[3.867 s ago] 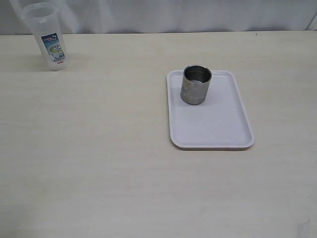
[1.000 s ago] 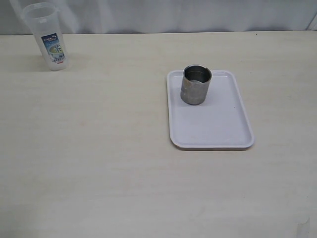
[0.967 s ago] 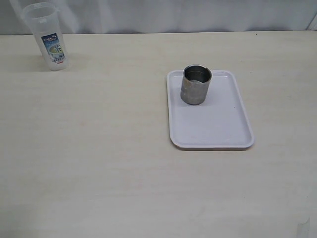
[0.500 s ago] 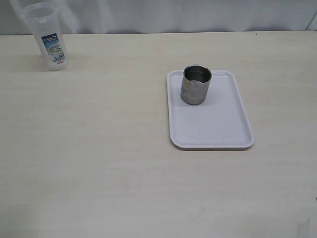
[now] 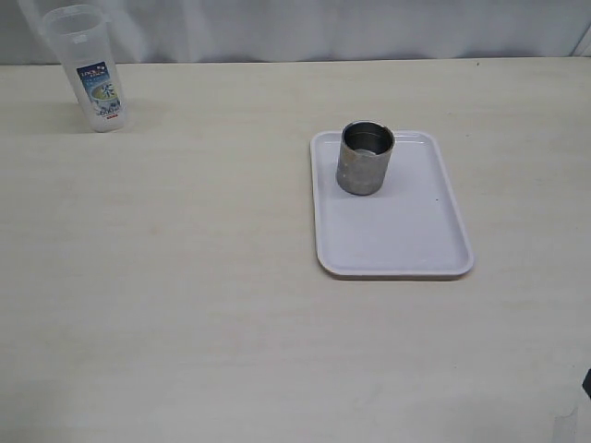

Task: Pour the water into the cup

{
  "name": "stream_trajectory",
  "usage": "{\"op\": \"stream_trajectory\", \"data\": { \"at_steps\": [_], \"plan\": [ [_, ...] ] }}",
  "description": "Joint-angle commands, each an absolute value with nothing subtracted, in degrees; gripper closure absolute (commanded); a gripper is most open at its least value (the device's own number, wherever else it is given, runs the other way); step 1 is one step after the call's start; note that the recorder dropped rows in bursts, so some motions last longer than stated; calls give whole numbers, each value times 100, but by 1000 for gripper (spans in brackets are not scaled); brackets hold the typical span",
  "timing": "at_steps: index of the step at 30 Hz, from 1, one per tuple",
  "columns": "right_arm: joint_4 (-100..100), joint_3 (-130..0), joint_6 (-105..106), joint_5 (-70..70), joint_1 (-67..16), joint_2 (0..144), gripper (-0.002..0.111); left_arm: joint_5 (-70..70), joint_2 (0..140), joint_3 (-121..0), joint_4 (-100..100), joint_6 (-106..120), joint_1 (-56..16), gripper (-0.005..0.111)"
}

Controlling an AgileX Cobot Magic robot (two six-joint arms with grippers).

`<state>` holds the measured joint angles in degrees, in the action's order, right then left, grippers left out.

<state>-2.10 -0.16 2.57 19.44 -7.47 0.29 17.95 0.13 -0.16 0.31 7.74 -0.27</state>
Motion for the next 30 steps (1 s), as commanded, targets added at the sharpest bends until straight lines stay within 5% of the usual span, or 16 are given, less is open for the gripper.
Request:
{"op": "stream_trajectory", "data": {
  "at_steps": [1, 30],
  "plan": [
    [-261, 0, 32, 1988, -714, 0, 104, 1740, 0, 0, 35, 752, -35, 107],
    [-221, 0, 0, 1977, -714, 0, 104, 1740, 0, 0, 53, 752, -35, 107]
  ]
}}
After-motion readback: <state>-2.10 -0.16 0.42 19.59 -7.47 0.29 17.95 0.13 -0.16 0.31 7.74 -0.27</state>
